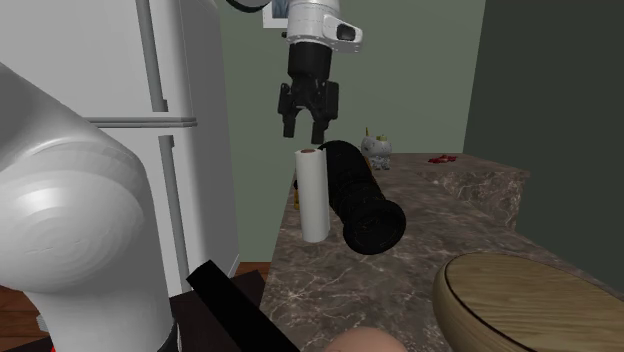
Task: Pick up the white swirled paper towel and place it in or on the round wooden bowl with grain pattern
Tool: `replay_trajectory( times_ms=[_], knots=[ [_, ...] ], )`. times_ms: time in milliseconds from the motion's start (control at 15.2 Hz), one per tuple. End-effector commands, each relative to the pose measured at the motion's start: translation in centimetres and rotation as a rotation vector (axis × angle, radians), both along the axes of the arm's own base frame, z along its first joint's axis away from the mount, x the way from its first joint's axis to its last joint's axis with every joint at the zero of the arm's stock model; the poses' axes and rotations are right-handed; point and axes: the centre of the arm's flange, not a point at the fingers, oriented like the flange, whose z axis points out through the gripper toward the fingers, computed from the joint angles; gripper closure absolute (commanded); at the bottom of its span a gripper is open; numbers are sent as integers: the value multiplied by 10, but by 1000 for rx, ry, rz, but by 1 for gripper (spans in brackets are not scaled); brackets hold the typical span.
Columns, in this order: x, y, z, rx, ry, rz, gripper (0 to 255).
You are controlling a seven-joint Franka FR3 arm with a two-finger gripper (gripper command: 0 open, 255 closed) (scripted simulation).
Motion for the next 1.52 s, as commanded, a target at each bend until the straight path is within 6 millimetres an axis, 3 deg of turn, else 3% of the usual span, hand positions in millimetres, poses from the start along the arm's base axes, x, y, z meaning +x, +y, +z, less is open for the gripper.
replay_trajectory(
  times_ms=[0, 132, 660, 1122, 1188, 1452],
  knots=[
    [12, 23, -7, 15, -5, -12, 0],
    [21, 42, -15, 27, -9, -22, 0],
    [17, 45, -55, 27, -9, -22, 0],
    [17, 45, -55, 27, -9, -22, 0],
    [17, 45, -55, 27, -9, -22, 255],
    [17, 45, -55, 27, -9, -22, 255]
  ],
)
